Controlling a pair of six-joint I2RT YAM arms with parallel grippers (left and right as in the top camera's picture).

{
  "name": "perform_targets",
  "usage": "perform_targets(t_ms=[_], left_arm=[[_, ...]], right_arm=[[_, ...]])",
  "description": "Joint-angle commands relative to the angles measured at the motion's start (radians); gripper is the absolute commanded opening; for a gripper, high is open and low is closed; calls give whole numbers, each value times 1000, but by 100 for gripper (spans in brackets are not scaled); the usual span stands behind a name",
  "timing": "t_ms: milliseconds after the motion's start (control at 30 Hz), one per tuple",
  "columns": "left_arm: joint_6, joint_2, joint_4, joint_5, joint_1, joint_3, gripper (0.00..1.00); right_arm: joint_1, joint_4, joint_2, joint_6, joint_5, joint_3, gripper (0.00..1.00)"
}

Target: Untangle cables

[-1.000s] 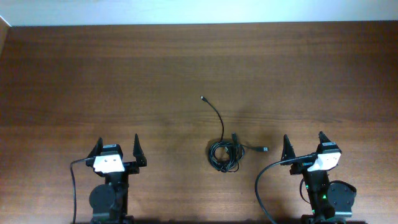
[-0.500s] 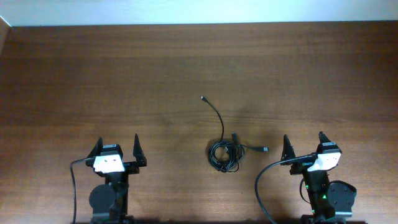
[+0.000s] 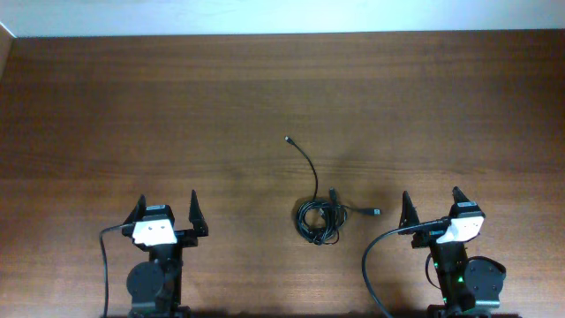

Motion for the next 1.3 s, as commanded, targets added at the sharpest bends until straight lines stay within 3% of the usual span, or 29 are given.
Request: perform_targets(t_ms=[0,1267], left_arm=[[16,-7,-3,11,6,-5,99],[15,-7,0,-8,6,-5,99]], right_arm=[[7,-5,-8,-7,5,-5,98],[7,-5,-8,-7,5,-5,98]])
